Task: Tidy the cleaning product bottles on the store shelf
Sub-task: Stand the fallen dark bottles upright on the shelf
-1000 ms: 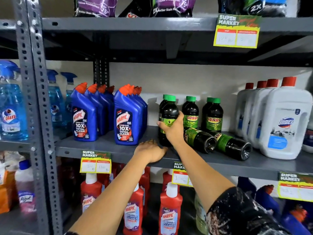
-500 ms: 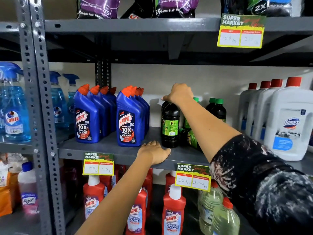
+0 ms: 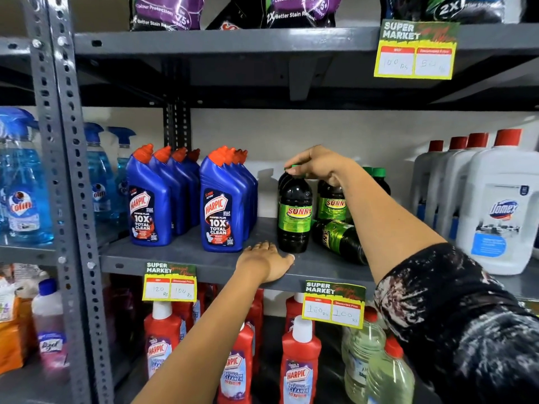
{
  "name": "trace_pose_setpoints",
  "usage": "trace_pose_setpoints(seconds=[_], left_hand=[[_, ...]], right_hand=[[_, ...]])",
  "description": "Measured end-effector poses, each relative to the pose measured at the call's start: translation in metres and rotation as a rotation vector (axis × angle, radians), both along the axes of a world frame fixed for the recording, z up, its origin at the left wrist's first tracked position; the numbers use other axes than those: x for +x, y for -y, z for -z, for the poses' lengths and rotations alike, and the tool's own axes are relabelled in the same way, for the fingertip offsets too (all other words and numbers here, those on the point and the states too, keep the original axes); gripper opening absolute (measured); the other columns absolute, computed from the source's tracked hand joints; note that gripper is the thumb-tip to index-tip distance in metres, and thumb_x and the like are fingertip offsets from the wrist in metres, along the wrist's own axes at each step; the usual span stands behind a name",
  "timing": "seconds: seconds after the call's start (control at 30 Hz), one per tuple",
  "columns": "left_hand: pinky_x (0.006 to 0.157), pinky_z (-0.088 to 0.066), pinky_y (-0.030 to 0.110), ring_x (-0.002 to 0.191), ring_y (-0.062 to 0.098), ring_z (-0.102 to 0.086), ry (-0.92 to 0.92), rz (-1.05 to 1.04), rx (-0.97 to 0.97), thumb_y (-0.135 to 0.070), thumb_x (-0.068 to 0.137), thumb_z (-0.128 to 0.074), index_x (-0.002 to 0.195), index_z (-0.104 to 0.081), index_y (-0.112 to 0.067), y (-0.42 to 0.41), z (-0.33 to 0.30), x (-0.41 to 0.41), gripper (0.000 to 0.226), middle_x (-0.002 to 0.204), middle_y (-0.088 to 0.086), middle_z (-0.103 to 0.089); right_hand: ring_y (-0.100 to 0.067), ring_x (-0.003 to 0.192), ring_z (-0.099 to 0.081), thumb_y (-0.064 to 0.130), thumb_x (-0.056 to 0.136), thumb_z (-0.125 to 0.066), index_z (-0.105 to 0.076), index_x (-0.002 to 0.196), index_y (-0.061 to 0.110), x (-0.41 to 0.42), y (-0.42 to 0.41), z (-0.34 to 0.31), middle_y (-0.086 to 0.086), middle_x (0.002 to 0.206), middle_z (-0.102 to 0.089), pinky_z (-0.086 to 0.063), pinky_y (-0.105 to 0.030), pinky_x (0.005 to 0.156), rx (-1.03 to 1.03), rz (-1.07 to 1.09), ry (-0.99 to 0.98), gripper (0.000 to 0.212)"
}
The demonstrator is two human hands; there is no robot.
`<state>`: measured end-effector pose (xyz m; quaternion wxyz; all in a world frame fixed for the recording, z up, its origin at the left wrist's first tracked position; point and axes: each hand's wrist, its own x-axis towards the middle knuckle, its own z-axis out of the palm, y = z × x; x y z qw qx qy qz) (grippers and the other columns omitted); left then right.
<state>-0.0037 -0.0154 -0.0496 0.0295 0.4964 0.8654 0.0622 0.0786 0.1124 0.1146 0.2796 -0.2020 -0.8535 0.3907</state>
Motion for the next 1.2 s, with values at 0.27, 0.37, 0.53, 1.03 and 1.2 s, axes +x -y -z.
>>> trace_pose_setpoints(seconds=[0.27,0.37,0.53,1.03,1.2], left_hand=[[0.119,-0.009,0.038,0.149,0.022,-0.008,0.004,-0.009,0.000,-0.061,0.092,-0.018,0.153,-0.008,-0.008,-0.001,0.000,0.000,0.081,0.162,0.009,-0.006],[0.119,-0.009,0.038,0.149,0.022,-0.008,0.004,-0.009,0.003,-0.061,0.092,-0.018,0.153,-0.008,-0.008,-0.001,0.000,0.000,0.081,0.162,0.008,-0.007],[0.119,-0.011,0.037,0.148,0.022,-0.011,-0.005,0.012,0.029,-0.065,0.090,-0.018,0.153,-0.011,-0.008,0.000,0.002,-0.002,0.085,0.162,0.009,-0.010],[0.118,-0.015,0.041,0.147,0.027,-0.015,-0.005,-0.109,0.012,-0.090,0.066,-0.026,0.153,-0.010,-0.008,-0.011,-0.003,0.014,0.120,0.161,0.013,-0.014],[0.117,-0.015,0.042,0.147,0.027,-0.017,-0.026,-0.088,0.044,-0.090,0.067,-0.024,0.153,-0.011,-0.008,-0.012,0.004,0.011,0.119,0.160,0.014,-0.014]], right_hand=[[-0.018,0.102,-0.066,-0.002,0.086,-0.063,-0.068,0.108,0.005,0.003,0.002,0.000,-0.005,0.099,-0.070,-0.055,-0.023,0.089,-0.021,-0.119,0.052,0.024],[-0.018,0.105,-0.064,0.013,0.083,-0.069,-0.068,0.109,0.012,0.009,-0.001,0.003,-0.004,0.107,-0.069,-0.051,-0.029,0.097,-0.033,-0.103,0.008,0.025],[-0.031,0.095,-0.062,0.023,0.090,-0.056,-0.065,0.098,0.003,0.024,-0.028,0.023,-0.019,0.105,-0.068,-0.047,-0.034,0.079,0.383,0.595,-0.006,0.023],[-0.031,0.104,-0.065,0.034,0.066,-0.079,-0.063,0.114,0.007,0.029,-0.025,0.089,-0.015,0.114,-0.068,-0.050,-0.031,0.075,0.227,0.637,0.074,0.058],[-0.031,0.103,-0.064,0.036,0.065,-0.084,-0.048,0.117,0.011,0.049,-0.020,0.093,-0.014,0.114,-0.066,-0.053,-0.037,0.085,0.128,0.596,-0.367,0.068]])
